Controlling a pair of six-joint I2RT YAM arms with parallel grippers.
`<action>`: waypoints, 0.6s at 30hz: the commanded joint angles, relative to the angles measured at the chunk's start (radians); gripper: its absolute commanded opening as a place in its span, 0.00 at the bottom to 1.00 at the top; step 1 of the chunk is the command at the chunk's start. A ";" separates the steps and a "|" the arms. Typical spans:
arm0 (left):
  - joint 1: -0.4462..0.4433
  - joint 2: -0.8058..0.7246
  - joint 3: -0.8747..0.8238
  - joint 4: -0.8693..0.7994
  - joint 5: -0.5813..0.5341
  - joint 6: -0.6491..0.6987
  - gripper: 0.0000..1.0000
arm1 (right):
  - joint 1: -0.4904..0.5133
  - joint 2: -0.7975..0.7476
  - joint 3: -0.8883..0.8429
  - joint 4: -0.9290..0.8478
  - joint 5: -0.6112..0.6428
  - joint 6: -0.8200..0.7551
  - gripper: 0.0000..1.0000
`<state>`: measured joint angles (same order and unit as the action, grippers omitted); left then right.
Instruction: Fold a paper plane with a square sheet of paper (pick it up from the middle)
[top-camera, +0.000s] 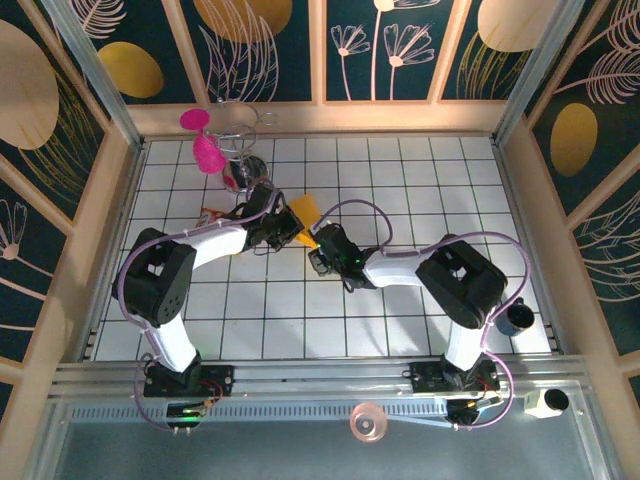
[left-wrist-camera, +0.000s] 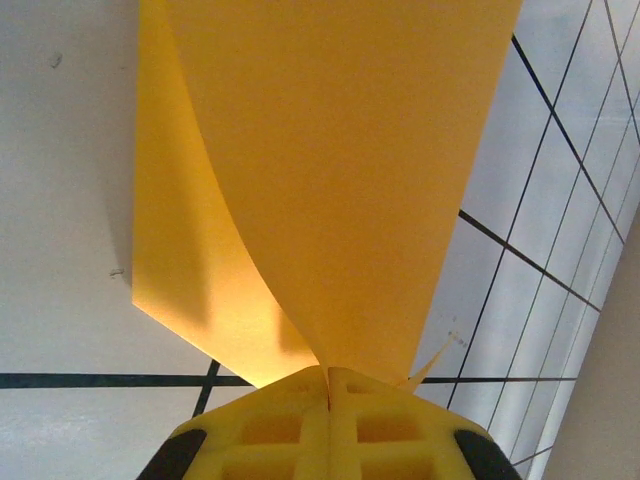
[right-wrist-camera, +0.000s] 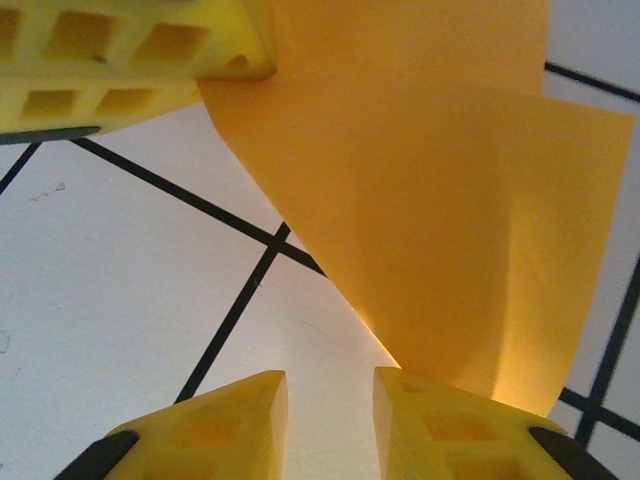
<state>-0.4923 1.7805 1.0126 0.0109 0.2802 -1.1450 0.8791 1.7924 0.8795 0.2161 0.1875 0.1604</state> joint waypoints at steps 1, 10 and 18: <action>-0.006 0.020 0.029 -0.050 -0.005 0.018 0.00 | 0.010 -0.078 -0.020 -0.002 0.052 -0.060 0.29; -0.006 0.031 0.040 -0.063 -0.004 0.024 0.01 | 0.020 -0.082 -0.066 0.055 -0.022 -0.244 0.42; -0.005 0.025 0.050 -0.081 -0.009 0.030 0.01 | 0.017 -0.059 -0.064 0.093 0.000 -0.315 0.36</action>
<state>-0.4923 1.7962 1.0405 -0.0311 0.2783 -1.1267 0.8921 1.7237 0.8280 0.2634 0.1764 -0.1059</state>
